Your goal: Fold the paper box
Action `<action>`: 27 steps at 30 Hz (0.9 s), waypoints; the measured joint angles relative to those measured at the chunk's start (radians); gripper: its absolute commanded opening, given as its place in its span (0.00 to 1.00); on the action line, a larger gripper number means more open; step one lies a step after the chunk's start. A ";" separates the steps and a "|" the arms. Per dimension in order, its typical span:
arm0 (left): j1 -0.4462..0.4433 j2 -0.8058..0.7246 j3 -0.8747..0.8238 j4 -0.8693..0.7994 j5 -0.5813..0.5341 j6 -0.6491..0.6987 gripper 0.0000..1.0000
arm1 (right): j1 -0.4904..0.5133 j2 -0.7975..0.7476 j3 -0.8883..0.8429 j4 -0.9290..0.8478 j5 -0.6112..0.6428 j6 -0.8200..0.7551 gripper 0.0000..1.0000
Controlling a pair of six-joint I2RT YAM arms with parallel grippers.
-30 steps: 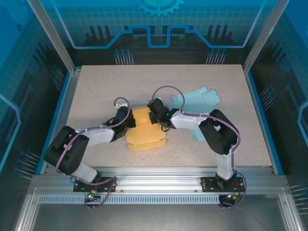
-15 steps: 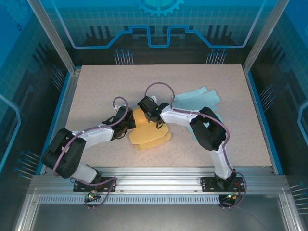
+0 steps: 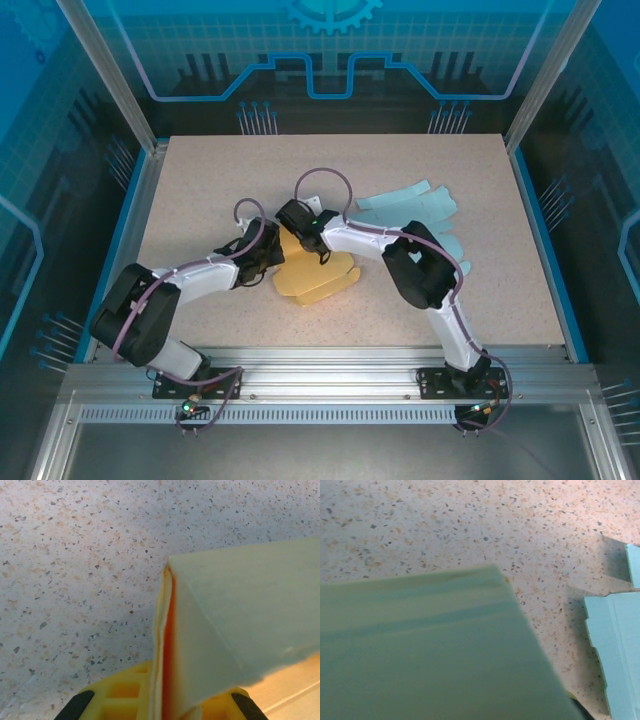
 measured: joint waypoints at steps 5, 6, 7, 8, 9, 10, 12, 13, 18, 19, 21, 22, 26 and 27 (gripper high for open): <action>0.000 0.002 0.001 0.000 0.003 -0.009 0.10 | 0.008 0.011 0.021 -0.038 0.026 0.034 0.09; 0.000 0.002 0.001 0.000 0.002 -0.010 0.10 | 0.009 0.011 0.021 -0.040 0.026 0.036 0.09; 0.000 0.002 0.002 0.000 0.002 -0.010 0.10 | 0.010 0.011 0.021 -0.040 0.026 0.037 0.09; 0.000 0.004 0.004 -0.001 0.002 -0.010 0.10 | 0.011 0.011 0.021 -0.042 0.026 0.039 0.09; 0.000 0.006 0.007 -0.003 0.002 -0.012 0.10 | 0.012 0.010 0.021 -0.045 0.025 0.039 0.09; 0.000 0.007 0.009 -0.006 0.001 -0.013 0.10 | 0.013 0.009 0.021 -0.048 0.023 0.040 0.09; -0.002 0.015 0.022 -0.024 -0.007 -0.015 0.10 | 0.013 0.001 0.022 -0.065 0.006 0.040 0.09; -0.002 0.019 0.031 -0.036 -0.010 -0.016 0.11 | 0.013 -0.004 0.024 -0.079 -0.004 0.043 0.09; -0.015 0.054 0.106 -0.160 -0.057 -0.016 0.15 | -0.001 -0.012 0.040 -0.148 -0.111 0.071 0.10; -0.017 0.064 0.124 -0.183 -0.066 -0.017 0.15 | -0.006 -0.012 0.041 -0.151 -0.130 0.077 0.10; -0.020 0.088 0.171 -0.232 -0.088 -0.017 0.17 | -0.022 -0.014 0.048 -0.162 -0.172 0.086 0.10; -0.021 0.100 0.190 -0.251 -0.098 -0.017 0.17 | -0.027 -0.014 0.051 -0.165 -0.187 0.089 0.10; -0.024 0.151 0.238 -0.300 -0.129 -0.018 0.18 | -0.049 -0.015 0.061 -0.177 -0.246 0.092 0.10; -0.025 0.163 0.245 -0.302 -0.138 -0.019 0.18 | -0.053 -0.015 0.064 -0.182 -0.257 0.092 0.10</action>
